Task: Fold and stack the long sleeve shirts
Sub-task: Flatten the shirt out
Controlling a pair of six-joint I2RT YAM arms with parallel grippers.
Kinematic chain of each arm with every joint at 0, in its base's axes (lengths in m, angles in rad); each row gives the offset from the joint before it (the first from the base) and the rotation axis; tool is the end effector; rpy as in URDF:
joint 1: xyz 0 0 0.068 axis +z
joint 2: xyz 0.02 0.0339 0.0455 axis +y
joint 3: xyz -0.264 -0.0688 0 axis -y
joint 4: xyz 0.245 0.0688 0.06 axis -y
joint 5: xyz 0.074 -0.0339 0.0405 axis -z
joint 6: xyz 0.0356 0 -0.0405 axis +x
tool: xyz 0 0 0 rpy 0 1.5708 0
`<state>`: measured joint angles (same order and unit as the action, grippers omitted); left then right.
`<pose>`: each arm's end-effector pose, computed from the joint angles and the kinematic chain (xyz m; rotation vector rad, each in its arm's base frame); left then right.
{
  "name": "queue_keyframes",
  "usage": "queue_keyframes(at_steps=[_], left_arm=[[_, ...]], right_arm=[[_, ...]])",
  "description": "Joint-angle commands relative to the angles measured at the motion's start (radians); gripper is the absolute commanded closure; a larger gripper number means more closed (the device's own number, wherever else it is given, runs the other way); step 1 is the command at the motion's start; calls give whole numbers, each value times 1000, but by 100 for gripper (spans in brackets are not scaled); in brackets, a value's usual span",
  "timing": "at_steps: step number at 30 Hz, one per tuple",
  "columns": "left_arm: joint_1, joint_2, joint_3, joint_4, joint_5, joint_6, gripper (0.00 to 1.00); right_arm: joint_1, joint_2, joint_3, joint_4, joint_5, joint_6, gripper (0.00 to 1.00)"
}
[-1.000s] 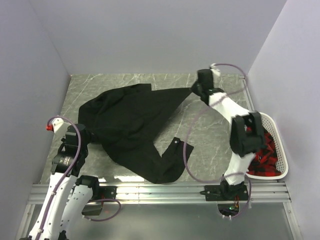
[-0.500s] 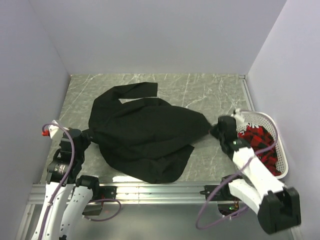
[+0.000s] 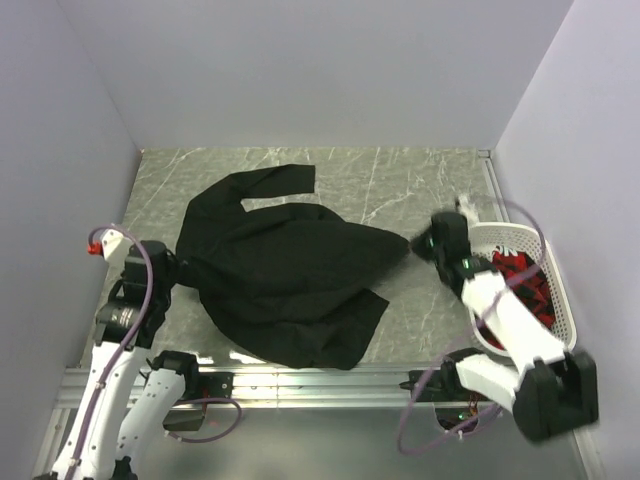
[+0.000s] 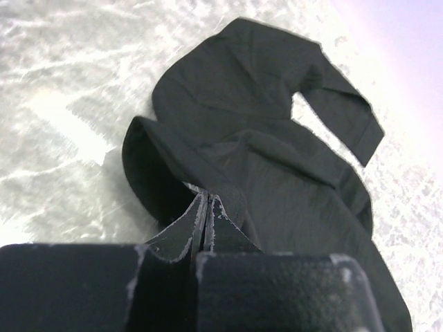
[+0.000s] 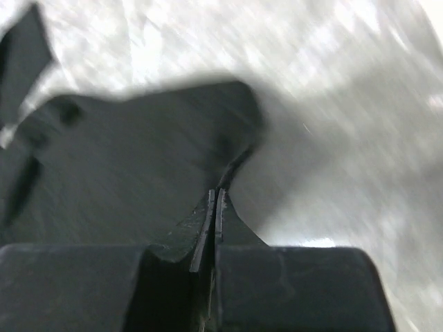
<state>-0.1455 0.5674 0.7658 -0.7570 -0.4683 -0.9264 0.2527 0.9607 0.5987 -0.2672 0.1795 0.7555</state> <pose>0.1165 -0.0008 0.3064 -1.0306 1.7921 -0.1598 0.2023 0.0457 0.2351 0.6479 2.1158 0.3692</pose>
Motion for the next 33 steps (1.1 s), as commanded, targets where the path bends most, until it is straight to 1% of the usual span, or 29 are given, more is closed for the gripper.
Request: queue_keyframes(at_steps=[1, 2, 4, 5, 6, 7, 8, 10, 12, 13, 14, 16, 17, 19, 20, 22, 23, 24, 25, 26, 27, 28, 29, 30, 31, 32, 33], left_arm=[[0, 32, 96, 102, -35, 53, 100], [0, 37, 136, 107, -65, 72, 100], [0, 46, 180, 113, -90, 87, 100], [0, 51, 222, 117, -102, 98, 99], [0, 46, 236, 123, -107, 104, 100], [0, 39, 242, 131, -108, 109, 100], [0, 17, 245, 136, -112, 116, 100], [0, -4, 239, 128, -122, 118, 100], [0, -34, 227, 96, -130, 110, 100], [0, -44, 218, 87, -127, 109, 100], [0, -64, 195, 76, -125, 101, 100], [0, -83, 175, 27, -107, 84, 100], [0, -98, 156, 9, -102, 63, 100], [-2, -124, 138, -56, -99, 35, 100], [-3, -133, 126, -76, -101, 8, 100], [-11, -150, 115, -113, -110, -14, 100], [-17, -164, 107, -139, -122, -28, 100], [-19, -172, 104, -151, -130, -37, 100], [-22, -178, 104, -163, -136, -45, 100], [-28, -187, 104, -192, -150, -78, 98], [-35, -196, 104, -197, -148, -84, 97], [-40, -204, 102, -199, -148, -88, 95], [-45, -213, 107, -211, -158, -98, 87], [-46, -219, 112, -217, -165, -103, 84], [-49, -219, 115, -223, -171, -106, 81], [-51, -219, 128, -225, -179, -103, 71], [-51, -218, 136, -228, -193, -97, 63]], right_arm=[[5, 182, 295, 192, -5, -116, 100], [5, 261, 437, 218, -35, -171, 100], [14, 309, 568, 244, -75, -211, 100], [19, 311, 646, 325, -101, -258, 100], [26, 297, 657, 389, -173, -286, 100], [31, 279, 652, 461, -202, -307, 100], [37, 242, 620, 576, -227, -326, 100], [36, 217, 596, 600, -258, -340, 100], [36, 187, 535, 580, -285, -377, 100], [36, 179, 511, 559, -266, -375, 100], [34, 158, 447, 522, -255, -361, 100], [34, 129, 351, 516, -217, -335, 100], [34, 101, 260, 496, -181, -302, 100], [33, 75, 173, 471, -126, -276, 100], [33, 46, 97, 430, -74, -221, 100], [33, 9, 23, 398, -48, -167, 100], [33, -25, -38, 347, -28, -115, 100], [33, -40, -63, 311, -8, -85, 100], [33, -57, -86, 275, 8, -64, 97], [33, -88, -126, 196, 46, -21, 91], [33, -106, -143, 156, 61, -4, 85], [31, -126, -158, 119, 73, 11, 78], [33, -163, -178, 58, 87, 33, 60], [33, -184, -183, 34, 94, 33, 53], [33, -204, -183, 11, 106, 28, 38], [34, -235, -171, -7, 106, 15, 33], [34, -246, -160, -26, 107, -1, 29]])
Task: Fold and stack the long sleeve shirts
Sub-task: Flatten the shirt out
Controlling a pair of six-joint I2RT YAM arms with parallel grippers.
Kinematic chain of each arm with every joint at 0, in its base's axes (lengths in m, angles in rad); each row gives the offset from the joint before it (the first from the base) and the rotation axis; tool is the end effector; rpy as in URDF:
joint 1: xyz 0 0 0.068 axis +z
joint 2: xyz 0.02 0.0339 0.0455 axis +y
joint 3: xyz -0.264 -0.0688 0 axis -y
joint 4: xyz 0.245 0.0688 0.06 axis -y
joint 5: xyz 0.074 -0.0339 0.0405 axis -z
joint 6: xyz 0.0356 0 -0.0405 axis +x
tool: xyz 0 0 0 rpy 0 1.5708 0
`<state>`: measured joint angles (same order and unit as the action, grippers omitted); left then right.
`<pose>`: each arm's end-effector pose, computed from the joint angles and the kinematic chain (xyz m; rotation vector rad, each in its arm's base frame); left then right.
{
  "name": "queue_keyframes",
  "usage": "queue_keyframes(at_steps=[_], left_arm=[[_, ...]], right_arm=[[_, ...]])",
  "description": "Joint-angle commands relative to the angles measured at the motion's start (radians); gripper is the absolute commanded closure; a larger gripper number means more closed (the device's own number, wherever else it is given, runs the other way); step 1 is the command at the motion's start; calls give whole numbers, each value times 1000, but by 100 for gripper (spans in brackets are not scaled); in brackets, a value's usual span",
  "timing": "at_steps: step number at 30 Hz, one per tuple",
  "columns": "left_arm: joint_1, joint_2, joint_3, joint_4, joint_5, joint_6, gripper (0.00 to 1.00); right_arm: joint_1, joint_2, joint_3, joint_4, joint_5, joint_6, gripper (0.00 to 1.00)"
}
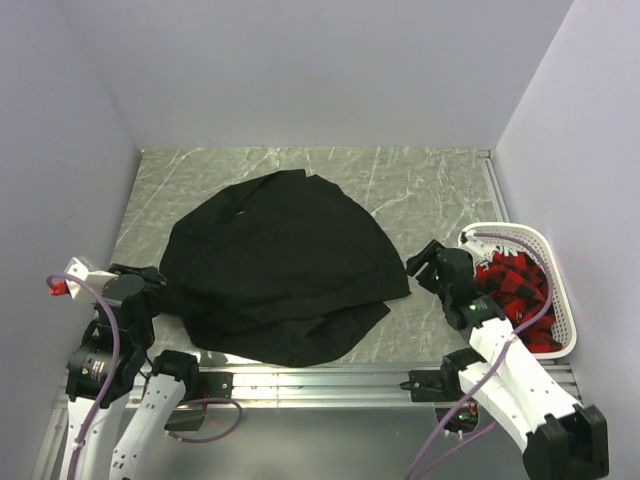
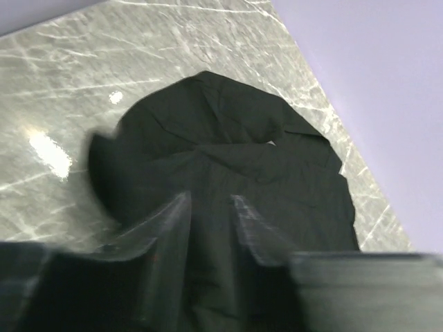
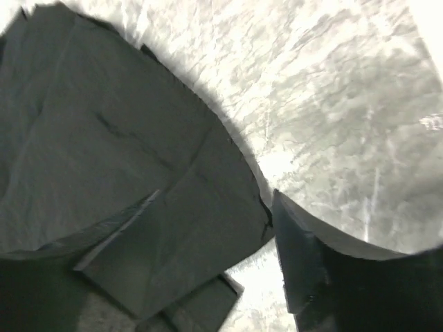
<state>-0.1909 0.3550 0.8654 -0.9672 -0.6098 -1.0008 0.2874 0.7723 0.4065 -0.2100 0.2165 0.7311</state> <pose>0.0525 0.0106 0.3318 -1.0955 1.6065 -0.1699 0.1675 0.0415 0.2069 0.5968 2.0693 0.3652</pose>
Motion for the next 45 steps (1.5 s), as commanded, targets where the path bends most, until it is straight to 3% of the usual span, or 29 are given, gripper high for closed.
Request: queue_keyframes(at_steps=[1, 2, 5, 9, 13, 20, 27, 33, 36, 45], left_arm=[[-7, 7, 47, -18, -62, -13, 54], [-8, 12, 73, -21, -74, 4, 42], [-12, 41, 134, -16, -117, 57, 26], [-15, 97, 153, 97, -52, 198, 14], [-15, 257, 112, 233, 131, 240, 10], [-2, 597, 104, 520, 165, 310, 12], [74, 1042, 314, 698, 290, 427, 11], [90, 1408, 547, 743, 340, 639, 11], [90, 1528, 682, 748, 378, 741, 12], [96, 1777, 897, 746, 600, 919, 19]], right_arm=[[-1, -65, 47, -88, 73, 5, 26], [-1, -65, 86, -91, 75, -34, 25], [9, -19, 155, -25, -11, -143, 25], [103, 129, 261, 20, -89, -231, 30], [199, 364, 389, 31, -126, -305, 30], [252, 637, 479, 43, -206, -323, 30], [282, 737, 468, 78, -235, -326, 30], [303, 762, 440, 96, -238, -332, 30], [309, 772, 443, 90, -247, -338, 30], [331, 746, 430, 49, -262, -349, 30]])
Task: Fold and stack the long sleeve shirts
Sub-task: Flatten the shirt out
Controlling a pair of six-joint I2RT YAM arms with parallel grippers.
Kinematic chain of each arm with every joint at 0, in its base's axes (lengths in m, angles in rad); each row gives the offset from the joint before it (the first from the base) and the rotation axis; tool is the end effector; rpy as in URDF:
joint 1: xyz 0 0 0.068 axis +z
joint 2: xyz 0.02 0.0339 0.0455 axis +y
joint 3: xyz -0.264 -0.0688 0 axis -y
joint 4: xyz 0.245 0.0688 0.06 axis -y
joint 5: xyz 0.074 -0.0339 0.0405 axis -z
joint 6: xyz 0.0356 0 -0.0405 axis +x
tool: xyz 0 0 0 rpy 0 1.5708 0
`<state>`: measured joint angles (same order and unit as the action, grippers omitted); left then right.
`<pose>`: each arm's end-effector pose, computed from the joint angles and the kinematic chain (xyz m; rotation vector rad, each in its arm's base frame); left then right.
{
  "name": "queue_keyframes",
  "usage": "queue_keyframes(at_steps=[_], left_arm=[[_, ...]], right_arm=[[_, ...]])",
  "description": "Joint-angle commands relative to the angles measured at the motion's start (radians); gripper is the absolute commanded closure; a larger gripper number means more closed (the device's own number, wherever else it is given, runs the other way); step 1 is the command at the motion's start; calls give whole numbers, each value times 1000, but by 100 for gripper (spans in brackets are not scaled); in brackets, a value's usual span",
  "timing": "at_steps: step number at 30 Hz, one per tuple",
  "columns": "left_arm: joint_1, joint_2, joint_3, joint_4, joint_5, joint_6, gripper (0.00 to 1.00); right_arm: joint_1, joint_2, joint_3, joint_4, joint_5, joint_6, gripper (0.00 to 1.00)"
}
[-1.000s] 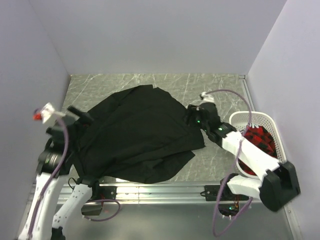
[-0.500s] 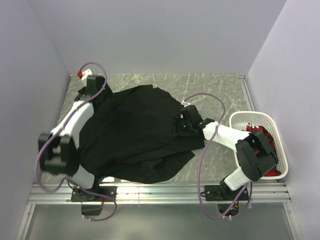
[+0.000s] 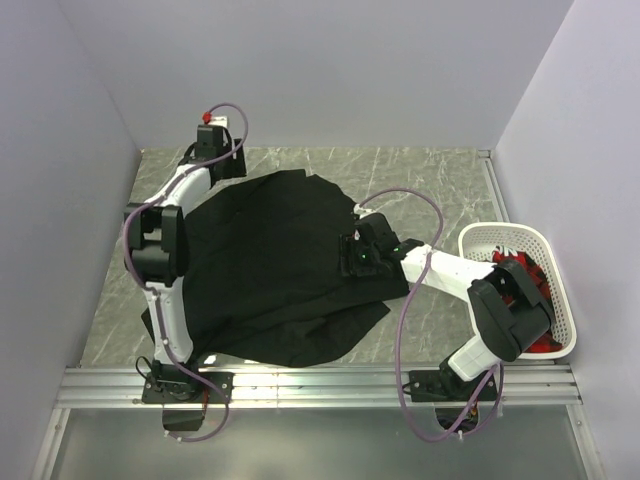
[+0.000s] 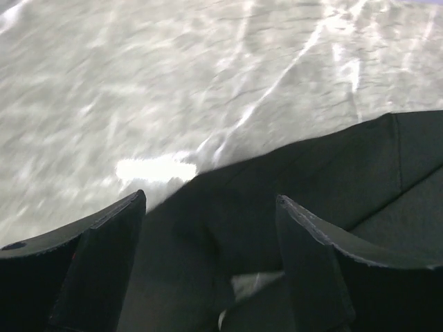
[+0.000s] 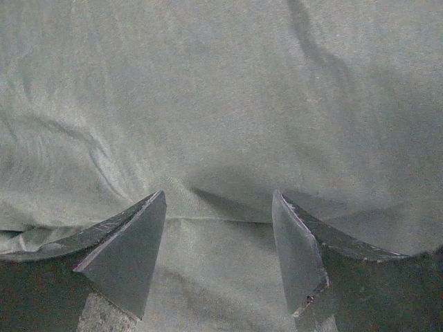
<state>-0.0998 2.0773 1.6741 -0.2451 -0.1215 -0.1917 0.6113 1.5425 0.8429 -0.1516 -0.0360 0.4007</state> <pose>0.4821 -0.0439 0.2374 -0.1685 2.2072 -0.0266 0.2538 0.1794 0.1831 -0.2779 2.4689 0.4921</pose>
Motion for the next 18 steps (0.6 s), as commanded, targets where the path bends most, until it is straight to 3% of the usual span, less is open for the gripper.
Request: queue_keyframes(at_steps=[1, 8, 14, 18], left_arm=[[6, 72, 101, 18, 131, 118, 19], [11, 194, 161, -13, 262, 181, 19], [11, 259, 202, -52, 266, 245, 20], [8, 280, 199, -68, 240, 248, 31]], right_arm=[[7, -25, -10, -23, -13, -19, 30], [10, -42, -22, -45, -41, -17, 30], [13, -15, -2, -74, -74, -28, 30], [15, -4, 4, -77, -85, -33, 29]])
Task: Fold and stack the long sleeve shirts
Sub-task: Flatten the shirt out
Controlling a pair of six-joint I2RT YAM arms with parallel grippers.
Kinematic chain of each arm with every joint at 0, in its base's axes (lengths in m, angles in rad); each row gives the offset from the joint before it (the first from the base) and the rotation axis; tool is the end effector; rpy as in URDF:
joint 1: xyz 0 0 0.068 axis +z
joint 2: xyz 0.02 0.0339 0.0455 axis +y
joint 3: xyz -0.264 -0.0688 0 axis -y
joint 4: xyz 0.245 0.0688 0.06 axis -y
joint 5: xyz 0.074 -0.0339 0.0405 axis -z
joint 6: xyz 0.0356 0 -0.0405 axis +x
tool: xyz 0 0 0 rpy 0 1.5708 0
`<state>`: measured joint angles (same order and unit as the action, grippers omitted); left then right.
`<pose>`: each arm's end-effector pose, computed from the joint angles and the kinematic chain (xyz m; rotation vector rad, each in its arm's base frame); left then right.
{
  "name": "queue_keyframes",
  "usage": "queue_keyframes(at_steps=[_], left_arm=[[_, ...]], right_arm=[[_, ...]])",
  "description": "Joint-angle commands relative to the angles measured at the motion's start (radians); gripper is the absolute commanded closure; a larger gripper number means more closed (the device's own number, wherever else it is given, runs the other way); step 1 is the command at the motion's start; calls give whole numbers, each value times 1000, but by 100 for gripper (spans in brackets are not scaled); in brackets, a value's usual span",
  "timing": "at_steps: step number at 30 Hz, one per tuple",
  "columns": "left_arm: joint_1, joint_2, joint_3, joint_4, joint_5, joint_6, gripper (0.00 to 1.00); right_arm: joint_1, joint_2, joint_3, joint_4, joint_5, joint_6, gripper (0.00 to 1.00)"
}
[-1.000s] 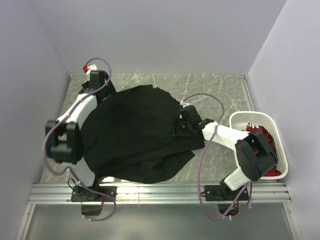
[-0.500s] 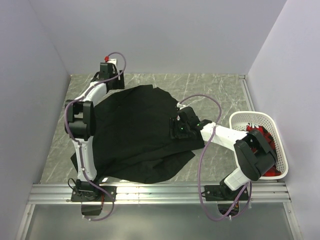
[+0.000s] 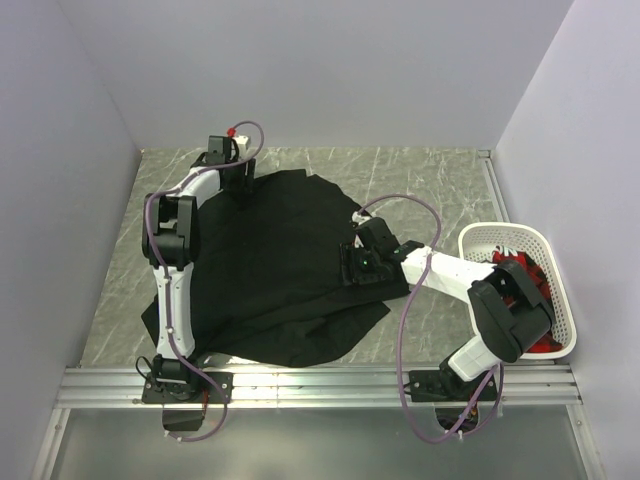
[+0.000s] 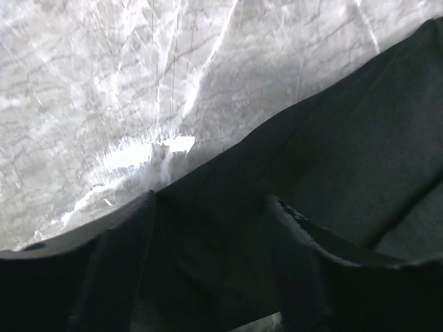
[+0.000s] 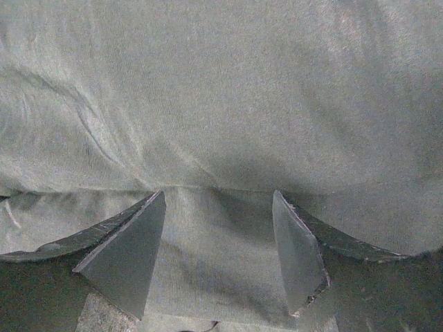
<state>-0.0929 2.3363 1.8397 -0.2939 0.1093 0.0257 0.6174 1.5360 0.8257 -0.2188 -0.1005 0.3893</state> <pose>0.5213 -0.0525 0.1621 0.1929 2.3532 -0.1617 0.2435 0.1773 0.1754 -0.3360 2.5550 0.5266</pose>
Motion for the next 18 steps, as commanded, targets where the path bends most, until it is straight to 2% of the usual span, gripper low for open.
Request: queue_keyframes(at_steps=[1, 2, 3, 4, 5, 8, 9, 10, 13, 17, 18], left_arm=[[-1, 23, 32, -24, -5, 33, 34], [-4, 23, 20, -22, -6, 34, 39], [-4, 23, 12, -18, -11, 34, 51], [-2, 20, 4, -13, -22, 33, 58], [-4, 14, -8, -1, -28, 30, 70], [-4, -3, -20, 22, -60, 23, 86], [-4, -8, -19, 24, -69, 20, 96], [-4, -14, -14, 27, -89, 20, 99], [-4, -52, -7, 53, -167, 5, 100], [-8, -150, 12, 116, -513, -18, 100], [-11, -166, 7, 178, -683, -20, 100]], right_arm=[[8, 7, 24, -13, -22, -21, 29], [7, 10, 26, -16, -27, -21, 29], [10, 13, 29, -16, -30, -23, 29], [10, 16, 30, -17, -30, -23, 29], [11, 22, 32, -19, -33, -24, 29], [10, 32, 30, -19, -36, -21, 29], [11, 36, 33, -21, -34, -18, 29], [12, 41, 35, -27, -34, -18, 29], [11, 52, 35, -31, -31, -12, 29], [11, 55, 33, -31, -30, -7, 29], [12, 55, 30, -31, -30, -7, 29]])
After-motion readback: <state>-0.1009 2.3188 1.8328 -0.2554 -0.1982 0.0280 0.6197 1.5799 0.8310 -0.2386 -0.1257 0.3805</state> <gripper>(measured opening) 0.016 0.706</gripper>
